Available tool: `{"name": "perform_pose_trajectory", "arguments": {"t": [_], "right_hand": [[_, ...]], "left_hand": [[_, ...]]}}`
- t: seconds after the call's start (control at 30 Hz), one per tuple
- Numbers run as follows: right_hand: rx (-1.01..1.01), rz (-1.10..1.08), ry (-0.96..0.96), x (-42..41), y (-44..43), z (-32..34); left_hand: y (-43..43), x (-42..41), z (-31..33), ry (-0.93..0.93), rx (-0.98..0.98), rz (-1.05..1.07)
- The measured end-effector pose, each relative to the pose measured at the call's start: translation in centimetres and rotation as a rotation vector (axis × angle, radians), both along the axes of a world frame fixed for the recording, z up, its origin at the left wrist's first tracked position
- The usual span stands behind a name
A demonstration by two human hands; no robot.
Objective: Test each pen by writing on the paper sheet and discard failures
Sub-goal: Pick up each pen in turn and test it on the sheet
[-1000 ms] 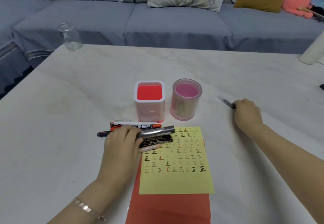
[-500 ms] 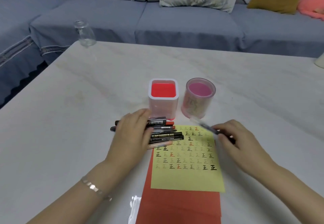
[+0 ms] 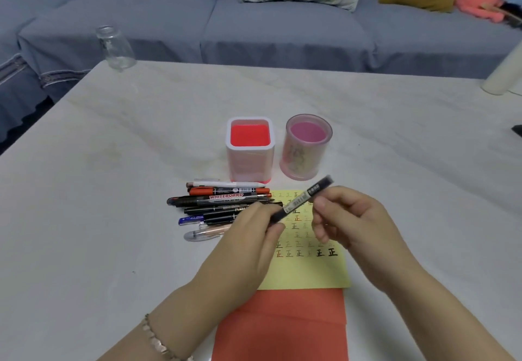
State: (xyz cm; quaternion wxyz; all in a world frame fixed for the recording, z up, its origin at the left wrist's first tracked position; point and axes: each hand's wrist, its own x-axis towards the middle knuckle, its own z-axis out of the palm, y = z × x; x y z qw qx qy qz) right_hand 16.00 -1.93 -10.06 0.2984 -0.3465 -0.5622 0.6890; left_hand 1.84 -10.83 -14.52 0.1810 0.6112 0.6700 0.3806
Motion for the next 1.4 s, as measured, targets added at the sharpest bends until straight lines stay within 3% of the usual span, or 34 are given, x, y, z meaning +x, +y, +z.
{"name": "perform_pose_trajectory", "arguments": {"t": [0.17,0.3,0.4,0.57,0.8,0.9,0.97,1.03,1.13,1.17,1.27,1.4], "right_hand": [[-0.064,-0.001,0.058,-1.0,-1.6,-1.6],[0.144,-0.136,-0.047,-1.4,-2.1,-2.3],[0.156,-0.235,-0.042,-1.2,-2.5,-2.4],[0.037,-0.189,-0.017,-1.1,-3.2,-2.3],[0.171,-0.129,-0.045,-0.4,-3.0,-2.2],[0.205,-0.156,-0.053,0.3,-2.5,-1.9],[0.272,-0.167,-0.134,1.0,-2.1,-3.5],[0.343,-0.135,-0.256,1.3,-2.1,-5.5],[0.747,0.144,-0.620,1.0,-2.3,-8.6],[0.791,0.232,-0.705,0.7,-2.4,-9.3],[0.813,0.286,-0.857,0.4,-2.3,-10.2],[0.837,0.277,-0.883,1.2,-1.9,-10.5]], "left_hand": [[0.2,0.5,0.4,-0.030,-0.014,-0.056],[-0.2,0.7,0.7,-0.013,0.014,-0.117],[-0.3,1.0,0.7,0.005,0.004,-0.121],[-0.2,1.7,0.5,0.089,0.031,-0.200],[-0.5,1.2,0.8,0.010,-0.053,-0.258],[-1.1,-0.2,0.3,-0.053,-0.112,-0.053],[-1.8,-1.3,-1.0,-0.044,-0.128,0.143],[-2.6,-1.9,-2.5,0.083,-0.134,0.244],[-3.5,-2.6,-5.1,0.226,-0.106,0.198],[-3.7,-2.9,-5.9,0.248,-0.110,0.175],[-3.9,-3.2,-7.6,0.325,-0.100,0.155],[-3.5,-2.8,-7.6,0.373,-0.008,0.157]]}}
